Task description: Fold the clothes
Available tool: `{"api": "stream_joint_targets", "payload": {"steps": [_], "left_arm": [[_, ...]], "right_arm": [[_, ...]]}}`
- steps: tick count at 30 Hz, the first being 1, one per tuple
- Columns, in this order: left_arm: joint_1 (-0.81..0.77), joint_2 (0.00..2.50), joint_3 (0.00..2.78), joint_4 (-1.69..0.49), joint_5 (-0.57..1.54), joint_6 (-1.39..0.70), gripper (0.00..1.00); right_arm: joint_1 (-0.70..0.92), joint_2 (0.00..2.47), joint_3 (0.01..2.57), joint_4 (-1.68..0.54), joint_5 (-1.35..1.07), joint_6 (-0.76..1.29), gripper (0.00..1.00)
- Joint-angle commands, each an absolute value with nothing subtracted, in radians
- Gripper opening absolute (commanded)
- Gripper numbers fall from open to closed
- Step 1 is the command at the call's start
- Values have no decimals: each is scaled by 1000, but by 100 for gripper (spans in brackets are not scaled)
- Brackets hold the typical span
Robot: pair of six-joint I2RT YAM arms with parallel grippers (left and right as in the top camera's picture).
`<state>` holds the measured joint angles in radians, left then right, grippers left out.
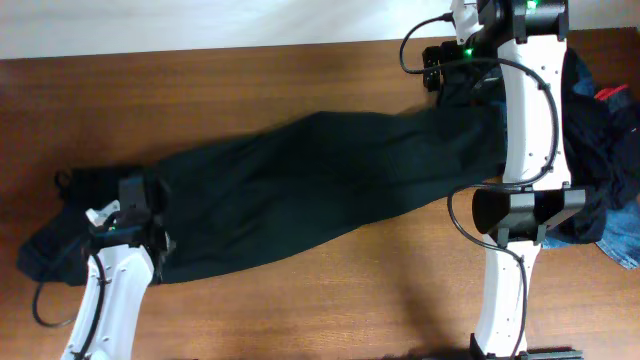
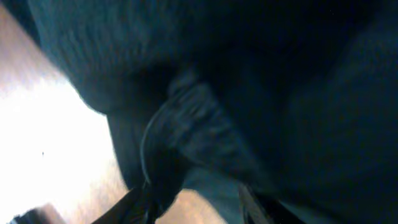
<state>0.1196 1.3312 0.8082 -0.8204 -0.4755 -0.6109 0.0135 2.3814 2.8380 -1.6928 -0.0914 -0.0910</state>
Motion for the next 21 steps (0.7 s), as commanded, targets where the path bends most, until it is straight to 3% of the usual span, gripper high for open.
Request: {"api": "stream_joint_targets", "payload": {"steps": [1, 11, 21], "left_arm": [[104, 1269, 939, -789, -460, -535, 47], [108, 1250, 1060, -627, -572, -519, 71], [212, 1422, 1060, -599, -580, -550, 82]], "right_arm": [[13, 2351, 2854, -1699, -101, -101, 99], [13, 2351, 2854, -1699, -105, -101, 99], [13, 2351, 2854, -1699, -125, -101, 99]]}}
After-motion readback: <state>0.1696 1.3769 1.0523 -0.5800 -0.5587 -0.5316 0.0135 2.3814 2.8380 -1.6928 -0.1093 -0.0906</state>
